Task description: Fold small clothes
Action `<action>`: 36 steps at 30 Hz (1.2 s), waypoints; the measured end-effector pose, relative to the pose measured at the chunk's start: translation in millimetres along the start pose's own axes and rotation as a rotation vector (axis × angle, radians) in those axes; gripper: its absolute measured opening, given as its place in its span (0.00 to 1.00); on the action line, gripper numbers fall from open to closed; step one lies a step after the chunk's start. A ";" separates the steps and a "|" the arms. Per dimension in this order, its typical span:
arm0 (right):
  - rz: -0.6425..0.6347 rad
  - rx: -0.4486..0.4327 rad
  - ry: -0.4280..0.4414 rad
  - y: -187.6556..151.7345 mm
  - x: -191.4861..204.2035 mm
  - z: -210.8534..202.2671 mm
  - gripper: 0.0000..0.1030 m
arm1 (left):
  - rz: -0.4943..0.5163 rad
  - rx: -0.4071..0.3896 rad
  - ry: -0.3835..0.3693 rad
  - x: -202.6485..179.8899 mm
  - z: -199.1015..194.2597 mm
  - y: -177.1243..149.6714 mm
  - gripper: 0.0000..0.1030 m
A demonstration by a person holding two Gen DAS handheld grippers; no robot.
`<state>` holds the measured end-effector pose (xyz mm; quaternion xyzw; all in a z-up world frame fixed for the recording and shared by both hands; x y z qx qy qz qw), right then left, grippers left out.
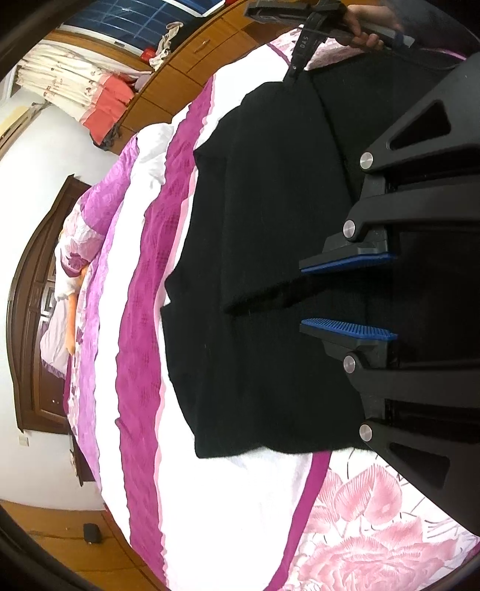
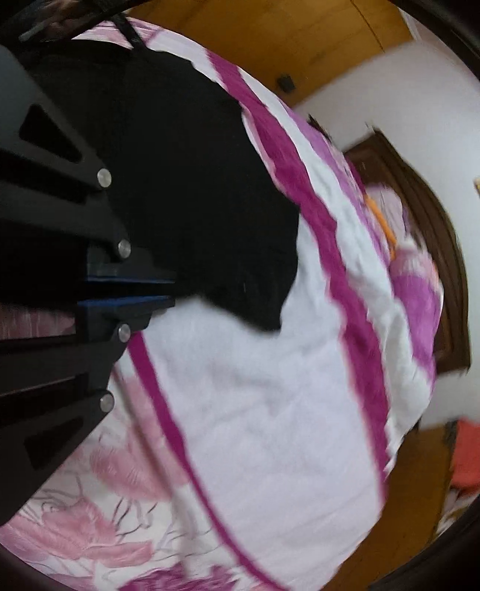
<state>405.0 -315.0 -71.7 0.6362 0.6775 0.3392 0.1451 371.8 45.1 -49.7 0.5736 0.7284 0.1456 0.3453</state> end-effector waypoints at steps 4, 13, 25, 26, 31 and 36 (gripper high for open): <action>0.016 0.015 -0.003 -5.2 -11.8 0.2 0.00 | -0.009 -0.008 -0.004 3.0 -3.3 2.9 0.07; 0.042 -0.082 0.018 11.4 -19.7 -17.5 0.05 | -0.026 -0.005 0.007 8.0 -0.4 2.8 0.07; -0.111 -0.122 -0.014 -6.1 16.0 -49.1 0.10 | 0.034 -0.044 0.035 14.5 -30.0 -10.9 0.18; -0.128 -0.137 -0.015 -12.4 19.6 -58.1 0.24 | 0.041 -0.045 0.039 16.1 -34.1 -14.4 0.21; -0.134 -0.174 0.044 -55.7 30.6 -100.9 0.55 | 0.037 -0.010 -0.018 25.8 -62.9 -56.0 0.36; -0.007 -0.179 0.187 -105.0 31.6 -134.4 0.55 | -0.014 -0.016 -0.008 46.7 -103.4 -102.8 0.42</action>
Point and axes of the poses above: each gripper's, at about its wrist camera, not at the fingertips, and z roughly the way its jaws point, x to its left, y to its top, the point moved 10 cm from there along z, roughly the way its jaws point, and after that the axes turned 8 degrees about -z, right-handed, at the moved point
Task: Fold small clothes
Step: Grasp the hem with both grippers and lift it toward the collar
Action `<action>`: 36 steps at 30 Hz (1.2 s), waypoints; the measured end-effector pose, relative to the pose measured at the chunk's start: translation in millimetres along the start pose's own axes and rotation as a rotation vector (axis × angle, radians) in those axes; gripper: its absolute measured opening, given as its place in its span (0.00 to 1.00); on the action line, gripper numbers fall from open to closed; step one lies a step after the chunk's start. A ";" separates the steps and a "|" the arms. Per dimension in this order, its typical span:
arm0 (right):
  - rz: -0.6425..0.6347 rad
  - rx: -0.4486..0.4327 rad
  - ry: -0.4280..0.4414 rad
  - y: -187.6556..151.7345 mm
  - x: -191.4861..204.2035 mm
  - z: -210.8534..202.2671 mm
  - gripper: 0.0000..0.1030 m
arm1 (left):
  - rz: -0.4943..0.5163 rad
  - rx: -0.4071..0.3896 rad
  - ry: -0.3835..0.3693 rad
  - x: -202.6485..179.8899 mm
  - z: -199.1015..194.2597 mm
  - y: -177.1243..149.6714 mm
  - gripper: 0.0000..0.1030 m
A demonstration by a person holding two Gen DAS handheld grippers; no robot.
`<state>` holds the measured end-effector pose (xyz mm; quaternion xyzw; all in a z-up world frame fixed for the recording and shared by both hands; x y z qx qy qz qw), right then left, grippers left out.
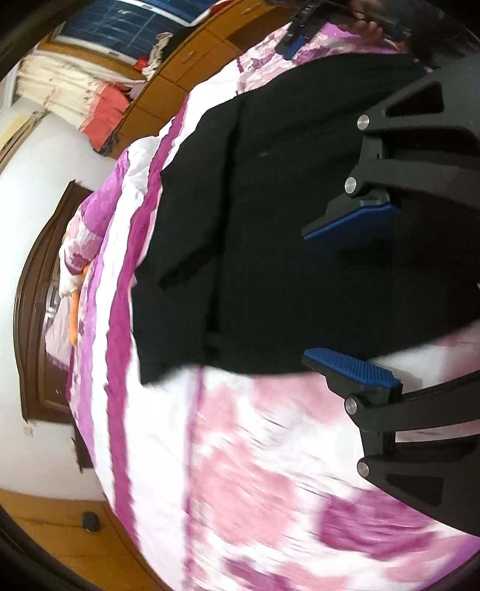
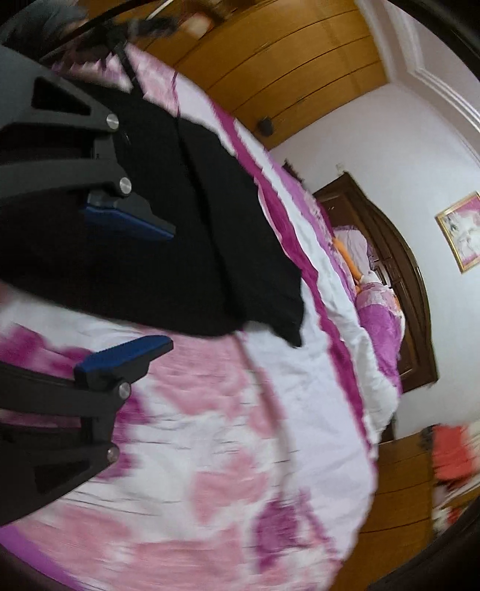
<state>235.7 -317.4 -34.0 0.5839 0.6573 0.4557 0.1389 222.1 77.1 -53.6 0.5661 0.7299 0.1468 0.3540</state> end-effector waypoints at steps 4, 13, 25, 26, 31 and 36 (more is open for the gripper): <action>0.143 -0.004 0.132 -38.0 5.4 -21.3 0.55 | -0.136 0.015 -0.084 13.8 -21.7 -30.1 0.49; 0.236 0.040 0.309 -113.3 48.1 -43.3 0.55 | -0.232 0.108 -0.259 -1.4 -41.5 -92.4 0.52; 0.313 0.047 0.407 -123.8 65.6 -31.9 0.55 | -0.370 0.157 -0.429 -17.6 -31.9 -93.4 0.55; 0.328 0.035 0.414 -119.0 62.3 -29.8 0.55 | -0.386 0.147 -0.446 -16.7 -29.7 -86.4 0.55; 0.415 -0.019 0.454 -103.0 46.6 -26.7 0.55 | -0.435 0.129 -0.512 -14.0 -25.5 -73.5 0.55; 0.431 0.003 0.474 -115.9 54.7 -28.9 0.55 | -0.394 0.180 -0.524 -21.5 -38.0 -104.4 0.54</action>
Point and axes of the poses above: each gripper's, at about its wrist camera, not at the fingertips, and z roughly the way its jaws point, x to its left, y to its top, the point moved 10 cm from there along z, roughly the way its jaws point, and after that the axes turned 8 degrees about -z, right-handed, at the moved point
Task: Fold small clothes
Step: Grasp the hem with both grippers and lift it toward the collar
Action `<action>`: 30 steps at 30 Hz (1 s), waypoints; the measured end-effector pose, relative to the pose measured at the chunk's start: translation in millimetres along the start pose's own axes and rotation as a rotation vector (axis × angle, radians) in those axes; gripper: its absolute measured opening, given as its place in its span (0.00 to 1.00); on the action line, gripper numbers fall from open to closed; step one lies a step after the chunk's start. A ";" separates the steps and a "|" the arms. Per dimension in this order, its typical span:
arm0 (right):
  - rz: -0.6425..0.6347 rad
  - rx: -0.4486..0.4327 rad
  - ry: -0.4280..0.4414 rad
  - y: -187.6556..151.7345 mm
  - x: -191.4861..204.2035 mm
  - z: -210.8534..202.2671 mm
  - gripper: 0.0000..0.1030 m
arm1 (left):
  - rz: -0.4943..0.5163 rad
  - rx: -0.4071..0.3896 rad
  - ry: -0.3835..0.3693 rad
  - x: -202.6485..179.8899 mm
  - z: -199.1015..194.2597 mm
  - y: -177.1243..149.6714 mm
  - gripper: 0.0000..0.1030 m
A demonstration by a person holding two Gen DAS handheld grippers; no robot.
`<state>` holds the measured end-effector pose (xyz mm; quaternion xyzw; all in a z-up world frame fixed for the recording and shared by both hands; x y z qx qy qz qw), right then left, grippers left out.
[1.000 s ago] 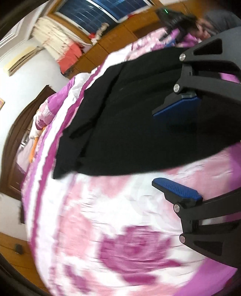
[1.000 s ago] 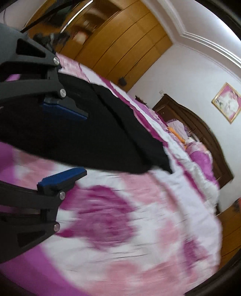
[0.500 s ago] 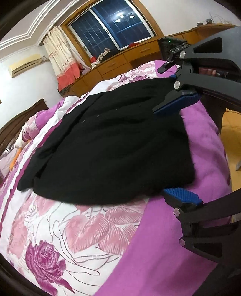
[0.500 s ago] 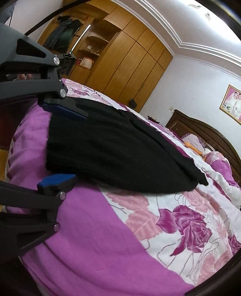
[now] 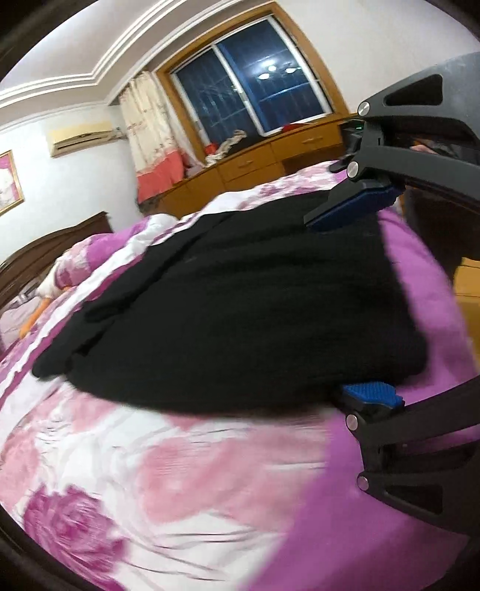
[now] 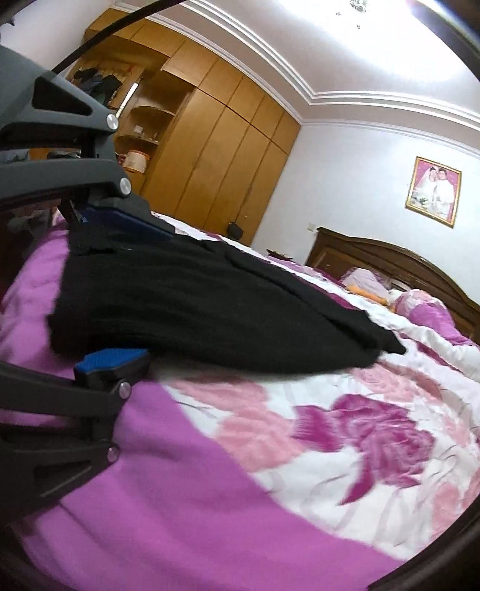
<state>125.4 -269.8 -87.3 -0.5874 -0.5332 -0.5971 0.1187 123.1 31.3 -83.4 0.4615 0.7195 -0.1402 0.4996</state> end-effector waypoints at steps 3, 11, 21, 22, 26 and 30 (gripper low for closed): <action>-0.006 0.030 0.004 -12.8 3.5 2.1 0.55 | 0.008 0.018 -0.003 -3.0 1.2 -15.2 0.54; -0.010 -0.011 0.028 -18.9 3.0 5.2 0.49 | -0.071 -0.027 -0.060 -1.7 6.0 5.9 0.54; 0.020 -0.012 -0.042 -28.7 -11.7 6.4 0.08 | -0.065 -0.068 0.067 15.0 4.5 -4.8 0.00; 0.018 -0.013 -0.047 -28.5 -11.6 6.8 0.07 | -0.075 -0.073 0.057 15.5 3.4 -4.3 0.00; -0.006 -0.028 -0.065 -24.0 -8.3 -0.2 0.06 | -0.012 -0.126 0.064 6.3 -8.8 -2.8 0.00; -0.037 -0.063 -0.040 -13.2 7.4 -10.8 0.06 | 0.008 -0.164 0.021 -6.3 -20.7 1.2 0.00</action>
Point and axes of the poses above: each gripper's, at about its wrist camera, not at the fingertips, and z roughly the way its jaws point, x to its left, y to its top, the point moved 10 cm from there along z, roughly the way its jaws point, and after that the axes turned 8 degrees about -z, right-handed, at the moved point
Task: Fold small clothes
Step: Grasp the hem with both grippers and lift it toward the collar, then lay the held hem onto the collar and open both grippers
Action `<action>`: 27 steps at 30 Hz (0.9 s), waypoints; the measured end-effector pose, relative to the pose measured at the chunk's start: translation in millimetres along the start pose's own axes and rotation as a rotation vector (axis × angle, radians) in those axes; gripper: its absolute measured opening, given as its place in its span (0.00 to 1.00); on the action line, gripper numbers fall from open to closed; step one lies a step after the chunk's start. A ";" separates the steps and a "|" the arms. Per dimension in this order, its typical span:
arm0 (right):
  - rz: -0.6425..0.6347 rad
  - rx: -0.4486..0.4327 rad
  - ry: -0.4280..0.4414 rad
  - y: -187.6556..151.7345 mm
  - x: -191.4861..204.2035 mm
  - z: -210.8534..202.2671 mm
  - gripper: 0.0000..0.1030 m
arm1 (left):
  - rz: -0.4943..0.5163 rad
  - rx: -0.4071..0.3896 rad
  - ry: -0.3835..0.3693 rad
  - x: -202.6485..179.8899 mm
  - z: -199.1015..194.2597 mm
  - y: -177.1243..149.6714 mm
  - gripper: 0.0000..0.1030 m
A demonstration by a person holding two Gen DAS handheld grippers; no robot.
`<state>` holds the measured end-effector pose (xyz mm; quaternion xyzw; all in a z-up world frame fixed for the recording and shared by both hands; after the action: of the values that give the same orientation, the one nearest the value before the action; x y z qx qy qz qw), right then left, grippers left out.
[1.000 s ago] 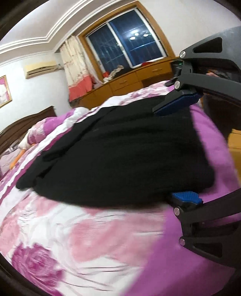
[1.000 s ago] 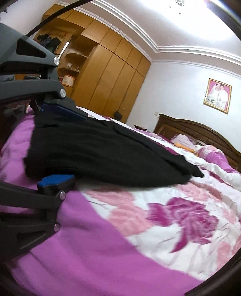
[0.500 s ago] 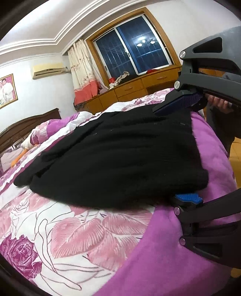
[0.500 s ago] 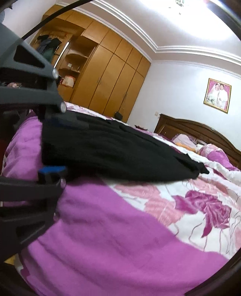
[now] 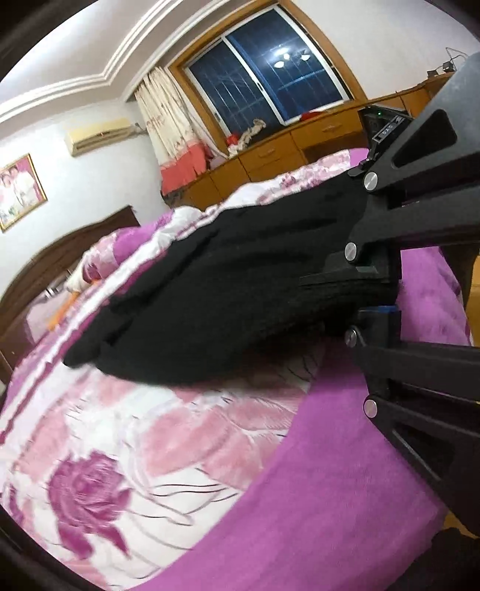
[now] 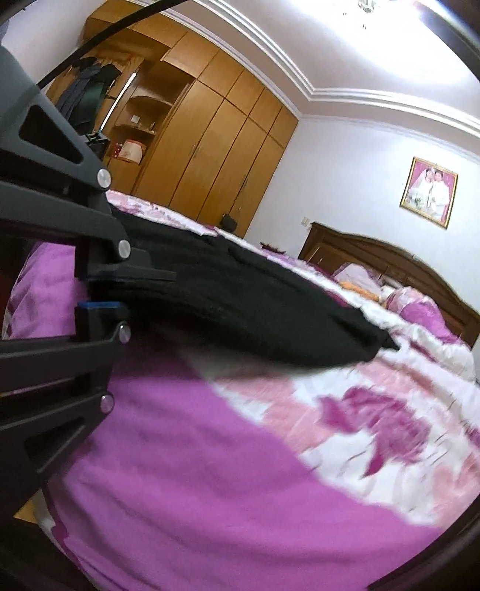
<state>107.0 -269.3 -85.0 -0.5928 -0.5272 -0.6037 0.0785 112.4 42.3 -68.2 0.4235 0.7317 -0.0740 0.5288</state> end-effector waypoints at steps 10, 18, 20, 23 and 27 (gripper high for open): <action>-0.122 -0.052 0.048 68.5 49.5 3.6 0.06 | 0.038 -0.047 -0.077 -46.9 3.5 49.8 0.00; -0.200 -0.085 0.043 174.3 78.6 56.5 0.06 | 0.084 -0.108 -0.047 -82.7 37.6 156.2 0.00; -0.210 -0.083 0.044 200.4 78.9 75.3 0.06 | 0.103 -0.114 -0.036 -91.4 53.4 184.6 0.00; -0.226 -0.084 0.029 241.5 73.9 112.1 0.06 | 0.148 -0.119 -0.009 -102.6 84.7 224.3 0.00; -0.231 -0.088 0.012 292.6 52.2 166.5 0.06 | 0.192 -0.115 0.026 -103.8 137.3 273.5 0.00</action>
<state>408.1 -246.5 72.6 -0.5276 -0.5644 -0.6348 -0.0146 409.5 82.1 52.6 0.4615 0.6977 0.0245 0.5474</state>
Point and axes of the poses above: each gripper's, at about its wrist camera, not at the fingertips, and z roughly the way its jaws point, x to its left, y to its top, the point moved 10 cm from there along z, roughly the way its jaws point, and after that the axes turned 8 degrees about -z, right-handed, at the moved point
